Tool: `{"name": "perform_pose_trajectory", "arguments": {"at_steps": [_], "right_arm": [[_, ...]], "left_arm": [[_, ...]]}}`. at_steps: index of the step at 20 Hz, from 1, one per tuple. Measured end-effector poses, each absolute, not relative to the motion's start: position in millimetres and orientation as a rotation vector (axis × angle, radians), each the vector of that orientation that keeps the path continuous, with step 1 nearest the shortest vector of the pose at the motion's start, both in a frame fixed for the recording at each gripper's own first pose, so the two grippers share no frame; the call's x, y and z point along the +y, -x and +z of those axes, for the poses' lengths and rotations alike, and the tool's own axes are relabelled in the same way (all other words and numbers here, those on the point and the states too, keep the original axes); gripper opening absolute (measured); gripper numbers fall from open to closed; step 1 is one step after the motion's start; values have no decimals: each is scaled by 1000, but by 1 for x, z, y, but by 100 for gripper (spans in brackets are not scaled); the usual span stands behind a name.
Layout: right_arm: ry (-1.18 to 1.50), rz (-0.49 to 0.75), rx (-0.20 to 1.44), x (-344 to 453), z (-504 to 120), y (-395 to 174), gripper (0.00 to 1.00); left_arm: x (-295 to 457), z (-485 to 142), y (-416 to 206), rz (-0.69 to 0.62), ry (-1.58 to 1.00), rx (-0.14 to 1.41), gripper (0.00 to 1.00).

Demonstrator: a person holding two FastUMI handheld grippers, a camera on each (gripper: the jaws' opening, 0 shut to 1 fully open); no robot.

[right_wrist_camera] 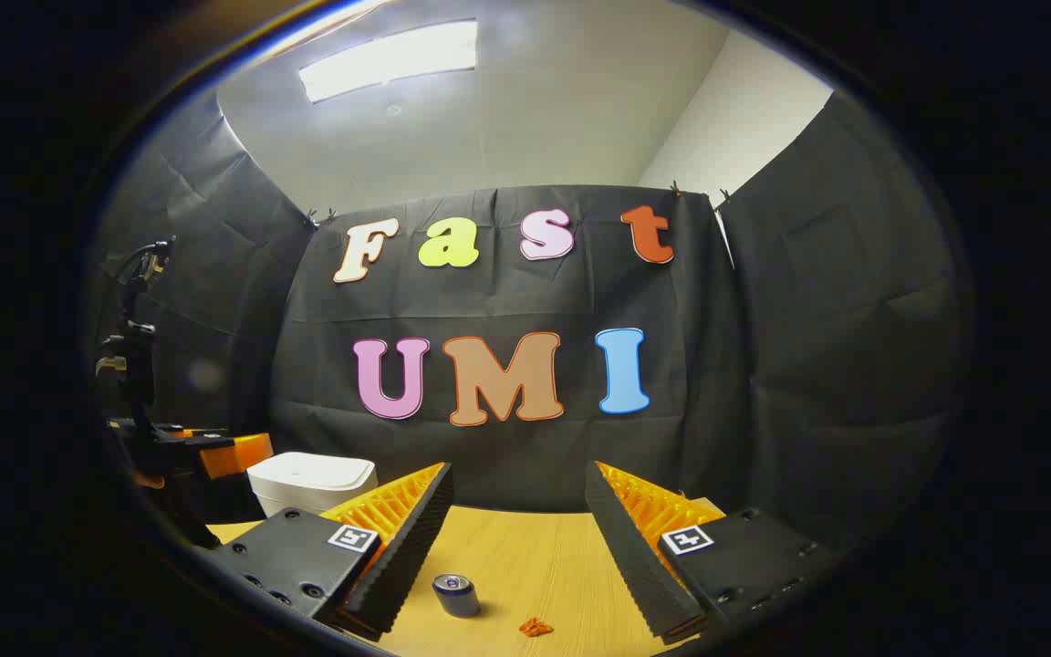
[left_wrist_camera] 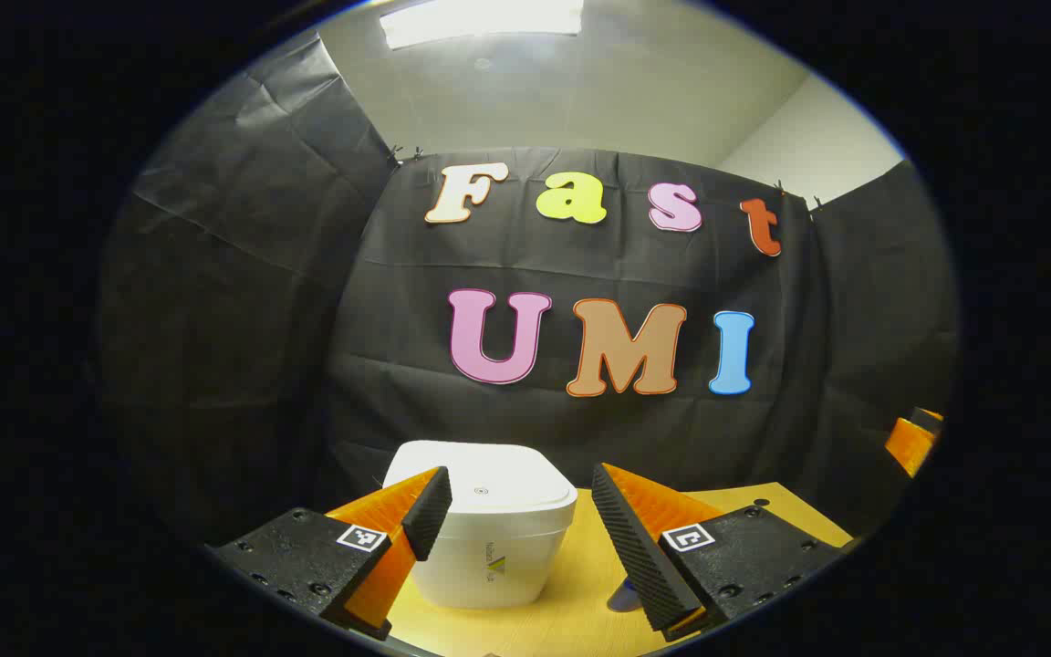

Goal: Press the lid of the desktop garbage bin to open it, pick up the crumpled paper on the desktop and throw it into the bin, then pick up the pop can on the desktop and drop it into the bin, and finally close the garbage bin lid.

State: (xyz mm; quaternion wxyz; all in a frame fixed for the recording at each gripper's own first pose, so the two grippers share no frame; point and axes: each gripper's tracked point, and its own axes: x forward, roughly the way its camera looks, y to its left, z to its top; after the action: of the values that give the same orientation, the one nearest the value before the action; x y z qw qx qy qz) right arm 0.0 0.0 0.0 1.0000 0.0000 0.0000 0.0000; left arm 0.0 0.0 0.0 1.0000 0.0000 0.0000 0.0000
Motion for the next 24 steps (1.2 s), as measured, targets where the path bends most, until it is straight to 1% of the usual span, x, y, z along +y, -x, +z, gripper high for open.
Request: {"name": "perform_pose_trajectory", "arguments": {"at_steps": [1,2,8,9,10,15,24], "right_arm": [[2,-5,4,-1,-1,0,100],[3,-9,6,-2,-1,-1,96],[0,-36,1,-9,3,-11,96],[-3,-38,3,-9,2,-11,100],[-7,-38,8,-8,0,-12,96],[-3,-47,26,-7,-6,-7,96],[-4,-41,40,-2,-9,-7,96]], "left_arm": [[-3,-1,-2,-9,-3,2,93],[-4,-3,-2,-13,-4,5,93],[2,1,-6,-1,-45,-13,93],[3,1,-7,2,-48,-16,93],[3,0,-7,-2,-47,-13,93],[1,-12,-9,-17,-26,17,93],[-6,-11,-9,-44,-27,10,93]]}}
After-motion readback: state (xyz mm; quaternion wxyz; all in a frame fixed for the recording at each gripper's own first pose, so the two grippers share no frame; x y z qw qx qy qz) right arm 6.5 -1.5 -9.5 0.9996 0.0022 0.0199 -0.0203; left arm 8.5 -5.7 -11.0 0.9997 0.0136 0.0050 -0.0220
